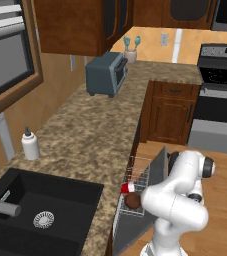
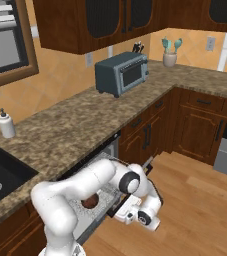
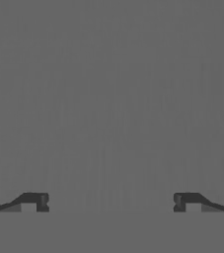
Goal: Pick up the cup and bowl from the counter, place them in the dishwasher, and close the dishwasher door.
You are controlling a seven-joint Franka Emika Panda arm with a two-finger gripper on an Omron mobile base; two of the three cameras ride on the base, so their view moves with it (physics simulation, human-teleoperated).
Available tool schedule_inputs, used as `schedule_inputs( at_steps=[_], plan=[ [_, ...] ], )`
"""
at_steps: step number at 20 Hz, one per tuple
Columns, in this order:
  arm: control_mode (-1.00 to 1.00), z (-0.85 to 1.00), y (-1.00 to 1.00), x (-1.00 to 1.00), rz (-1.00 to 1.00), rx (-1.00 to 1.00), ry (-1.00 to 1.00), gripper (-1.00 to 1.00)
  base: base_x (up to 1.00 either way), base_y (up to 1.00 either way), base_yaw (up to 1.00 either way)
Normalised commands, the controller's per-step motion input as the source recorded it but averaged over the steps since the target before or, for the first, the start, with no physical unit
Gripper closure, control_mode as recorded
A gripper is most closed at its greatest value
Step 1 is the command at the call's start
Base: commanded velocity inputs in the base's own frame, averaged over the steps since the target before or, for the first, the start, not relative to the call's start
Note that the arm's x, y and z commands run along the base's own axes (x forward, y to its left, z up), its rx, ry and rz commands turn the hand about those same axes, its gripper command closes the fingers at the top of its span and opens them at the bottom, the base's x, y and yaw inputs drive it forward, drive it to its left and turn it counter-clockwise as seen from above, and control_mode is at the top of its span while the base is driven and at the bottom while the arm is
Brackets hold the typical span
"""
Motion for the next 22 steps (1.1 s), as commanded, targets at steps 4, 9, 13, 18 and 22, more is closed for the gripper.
schedule_inputs(
  at_steps=[4, 9, 13, 18, 22],
  plan=[
    [-1.00, 0.25, 1.00, 0.35, 0.00, 0.00, 0.08, -1.00, 0.00, 0.00, 0.00],
    [-1.00, 0.15, 1.00, 0.36, 0.00, -0.02, 0.11, -1.00, 0.00, 0.00, 0.00],
    [-1.00, 0.02, 1.00, 0.39, 0.00, -0.06, 0.12, -1.00, 0.00, 0.00, 0.00],
    [-1.00, 0.00, 1.00, 0.53, 0.00, -0.09, 0.16, -1.00, 0.00, 0.00, 0.00],
    [-1.00, 0.00, 1.00, 0.59, 0.00, -0.10, 0.20, -1.00, 0.00, 0.00, 0.00]
  ],
)
